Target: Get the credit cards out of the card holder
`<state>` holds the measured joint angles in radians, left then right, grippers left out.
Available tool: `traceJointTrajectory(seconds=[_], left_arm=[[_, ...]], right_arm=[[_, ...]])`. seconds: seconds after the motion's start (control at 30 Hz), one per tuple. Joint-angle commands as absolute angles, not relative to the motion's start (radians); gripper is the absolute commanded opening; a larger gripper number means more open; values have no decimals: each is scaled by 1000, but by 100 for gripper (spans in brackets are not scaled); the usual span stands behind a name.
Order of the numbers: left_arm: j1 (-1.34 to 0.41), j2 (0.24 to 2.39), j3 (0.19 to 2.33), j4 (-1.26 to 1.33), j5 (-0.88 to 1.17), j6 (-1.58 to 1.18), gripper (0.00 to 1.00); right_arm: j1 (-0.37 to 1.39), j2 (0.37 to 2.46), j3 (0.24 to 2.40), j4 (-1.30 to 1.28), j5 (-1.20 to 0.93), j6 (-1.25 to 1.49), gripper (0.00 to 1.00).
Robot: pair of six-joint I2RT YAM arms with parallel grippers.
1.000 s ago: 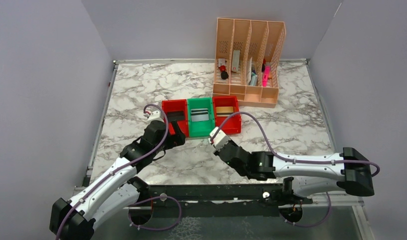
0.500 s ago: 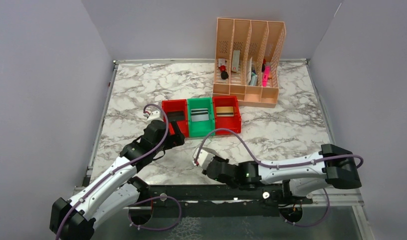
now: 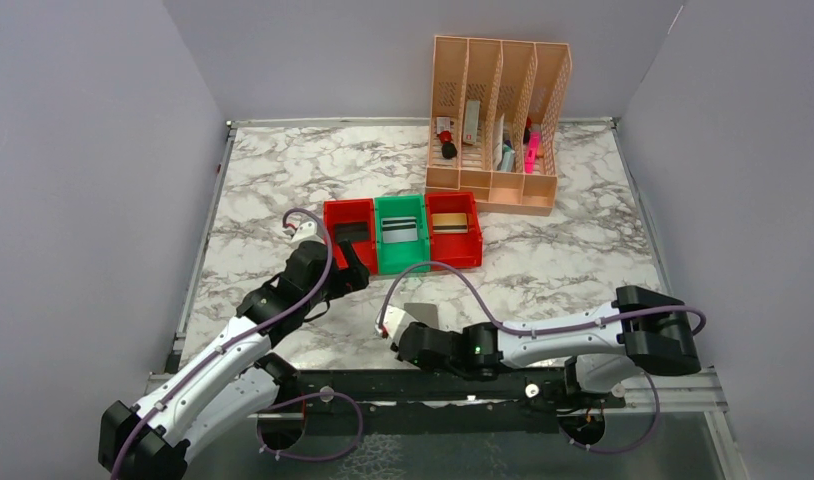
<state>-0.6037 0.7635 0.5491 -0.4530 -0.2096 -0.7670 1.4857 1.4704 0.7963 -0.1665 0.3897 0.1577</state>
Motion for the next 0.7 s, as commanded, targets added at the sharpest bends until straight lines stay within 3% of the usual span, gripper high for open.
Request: traceJointTrajectory(seconds=[0.0,0.2,0.37,0.43,0.67], left_arm=[[-602,754,549,-447,-176,-786,99],[-601,758,537,-435,-112,-792,99],[-602,770,526,-397,-26,-757,98],[-601,788,526,-386,5,-743,95],[-603,884,544,-350,96,-698,89]], right_arm=[[1485,1482,828,-182,327,232,27],[1485,1367,799,-141,398,317,45],[1478,1295,790,-358,824,700,95],[1440,1270,786,-442,839,778,97],[1167,1180,667,-375,481,846,97]])
